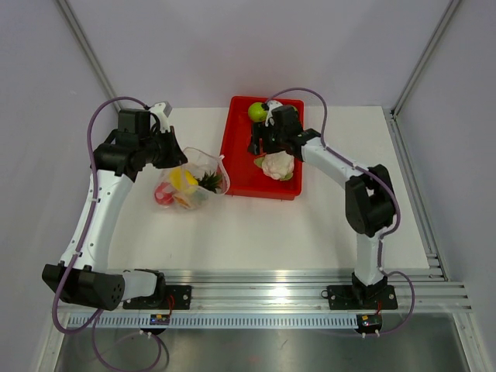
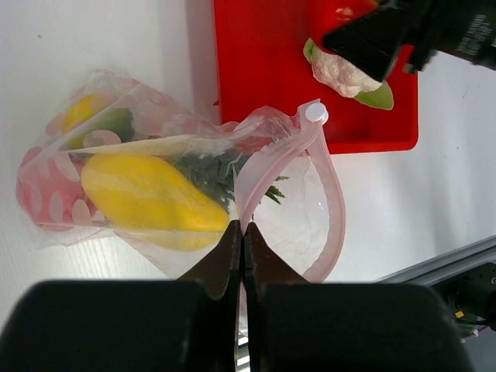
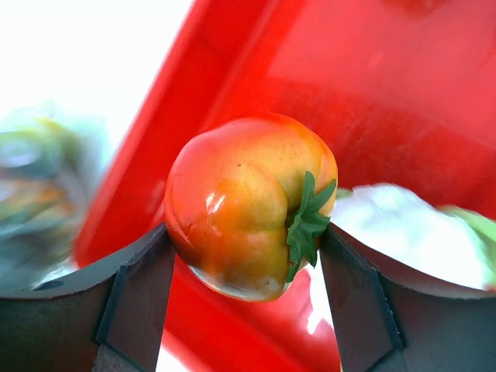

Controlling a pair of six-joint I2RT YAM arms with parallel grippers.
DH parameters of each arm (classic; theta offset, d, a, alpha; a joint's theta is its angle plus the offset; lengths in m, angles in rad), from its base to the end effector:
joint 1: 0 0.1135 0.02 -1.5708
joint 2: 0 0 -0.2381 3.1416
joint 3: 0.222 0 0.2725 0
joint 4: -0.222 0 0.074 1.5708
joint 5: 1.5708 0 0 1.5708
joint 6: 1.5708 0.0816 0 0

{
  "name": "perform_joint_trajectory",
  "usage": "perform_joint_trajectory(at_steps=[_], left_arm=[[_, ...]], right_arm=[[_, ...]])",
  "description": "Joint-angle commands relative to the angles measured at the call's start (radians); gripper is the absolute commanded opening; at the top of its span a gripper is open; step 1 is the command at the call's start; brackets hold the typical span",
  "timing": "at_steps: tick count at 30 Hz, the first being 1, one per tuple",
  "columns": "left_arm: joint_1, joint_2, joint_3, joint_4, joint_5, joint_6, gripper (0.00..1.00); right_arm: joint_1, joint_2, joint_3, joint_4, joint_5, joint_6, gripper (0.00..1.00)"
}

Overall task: Place the food in the zip-top bag and seal the zipper
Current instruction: Pick up the fake fruit from the bin.

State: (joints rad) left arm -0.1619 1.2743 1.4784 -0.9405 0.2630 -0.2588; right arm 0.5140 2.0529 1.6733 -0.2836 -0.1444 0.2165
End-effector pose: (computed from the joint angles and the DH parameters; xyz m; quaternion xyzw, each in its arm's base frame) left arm 0.3043 -0.0712 0.3512 0.0092 0.9078 -0.2011 0.3678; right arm 0.4483 0.2666 0.1864 -0.1641 0.8819 0.2167 0.3852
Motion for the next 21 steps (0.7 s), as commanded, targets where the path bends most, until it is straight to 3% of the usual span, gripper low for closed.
perform_joint_trajectory(at_steps=[1, 5, 11, 21], left_arm=[[-0.002, -0.027, -0.013, 0.071, 0.038, 0.001, 0.0], [-0.002, -0.018, -0.03, 0.078, 0.047, -0.003, 0.0], [-0.002, -0.018, -0.021, 0.078, 0.051, 0.0, 0.0], [-0.002, -0.03, -0.009, 0.069, 0.054, -0.003, 0.0]], right_arm=[[-0.002, -0.196, -0.093, 0.063, 0.003, -0.009, 0.63], [0.041, -0.364, -0.175, 0.047, -0.017, -0.034, 0.63], [0.155, -0.493, -0.23, 0.032, -0.024, 0.004, 0.64], [0.297, -0.413, -0.166, 0.058, -0.05, 0.044, 0.66]])
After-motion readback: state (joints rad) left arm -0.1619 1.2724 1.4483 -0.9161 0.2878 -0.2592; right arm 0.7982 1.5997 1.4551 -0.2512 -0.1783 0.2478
